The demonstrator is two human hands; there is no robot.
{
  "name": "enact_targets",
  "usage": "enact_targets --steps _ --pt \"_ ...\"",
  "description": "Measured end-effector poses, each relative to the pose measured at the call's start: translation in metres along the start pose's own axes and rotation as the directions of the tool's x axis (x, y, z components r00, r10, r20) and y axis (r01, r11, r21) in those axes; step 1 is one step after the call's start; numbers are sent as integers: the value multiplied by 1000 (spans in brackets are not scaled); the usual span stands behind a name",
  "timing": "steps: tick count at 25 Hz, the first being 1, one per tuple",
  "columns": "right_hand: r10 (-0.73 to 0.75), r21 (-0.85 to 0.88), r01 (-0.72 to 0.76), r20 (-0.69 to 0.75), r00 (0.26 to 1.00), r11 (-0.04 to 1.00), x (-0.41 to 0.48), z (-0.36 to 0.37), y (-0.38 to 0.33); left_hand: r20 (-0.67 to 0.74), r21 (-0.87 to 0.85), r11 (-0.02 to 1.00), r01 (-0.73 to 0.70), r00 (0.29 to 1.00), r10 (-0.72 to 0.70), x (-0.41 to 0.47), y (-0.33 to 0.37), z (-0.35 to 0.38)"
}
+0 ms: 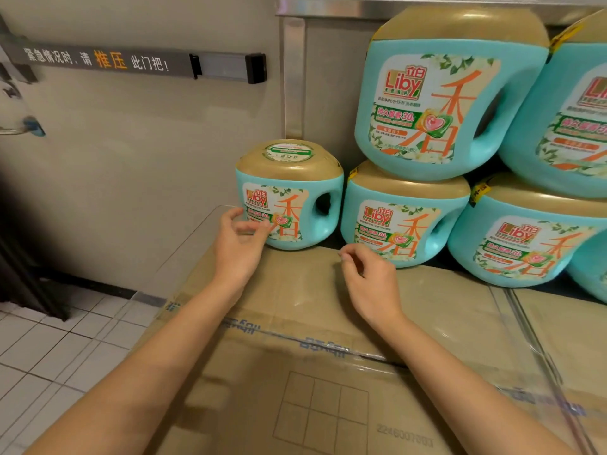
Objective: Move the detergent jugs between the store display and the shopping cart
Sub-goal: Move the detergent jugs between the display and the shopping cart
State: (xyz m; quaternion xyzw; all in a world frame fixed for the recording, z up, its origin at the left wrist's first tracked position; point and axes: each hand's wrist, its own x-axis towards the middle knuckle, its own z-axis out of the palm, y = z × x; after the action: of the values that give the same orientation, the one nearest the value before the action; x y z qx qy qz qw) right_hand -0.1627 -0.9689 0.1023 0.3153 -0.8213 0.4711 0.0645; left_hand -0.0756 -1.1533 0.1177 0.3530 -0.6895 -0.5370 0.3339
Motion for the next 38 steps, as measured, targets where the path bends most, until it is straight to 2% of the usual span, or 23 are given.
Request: enact_targets --steps 3,6,8,10,12,14,17,20,27,29,34,38 --pt "-14 -36 16 42 999 999 -20 -23 -5 237 -132 987 93 970 -59 -41 13 -4" --pt "64 -36 -59 162 985 998 -52 -71 -15 400 -160 985 59 916 10 -87 25 -21" --pt "137 -36 -134 88 987 990 -91 -112 -18 488 -176 984 37 871 54 -116 26 -35" --pt "232 59 -227 -116 966 972 -153 -146 -27 567 -175 983 51 822 58 -145 26 -39" --pt "326 151 -293 -303 895 944 -221 -163 -42 646 -185 979 88 761 54 -176 25 -37" --pt "419 184 -377 -458 784 908 -290 -174 -57 742 -187 976 108 667 68 -214 26 -30" --pt "520 234 -485 -591 617 842 -384 -196 -77 864 -164 979 124 497 82 -271 29 -17" --pt "554 283 -547 -714 428 788 -468 -223 -87 931 -143 982 125 353 91 -328 30 2" --pt "569 388 -597 -809 143 702 -625 -304 -75 978 -57 996 68 203 42 -470 17 64" --pt "574 409 -608 -813 96 680 -661 -336 -68 988 -31 997 76 155 19 -518 15 82" --pt "563 425 -618 -825 35 661 -716 -410 -49 999 -9 996 85 47 5 -606 29 133" --pt "557 434 -621 -831 4 653 -732 -466 -4 1000 -11 997 73 -5 11 -662 42 202"
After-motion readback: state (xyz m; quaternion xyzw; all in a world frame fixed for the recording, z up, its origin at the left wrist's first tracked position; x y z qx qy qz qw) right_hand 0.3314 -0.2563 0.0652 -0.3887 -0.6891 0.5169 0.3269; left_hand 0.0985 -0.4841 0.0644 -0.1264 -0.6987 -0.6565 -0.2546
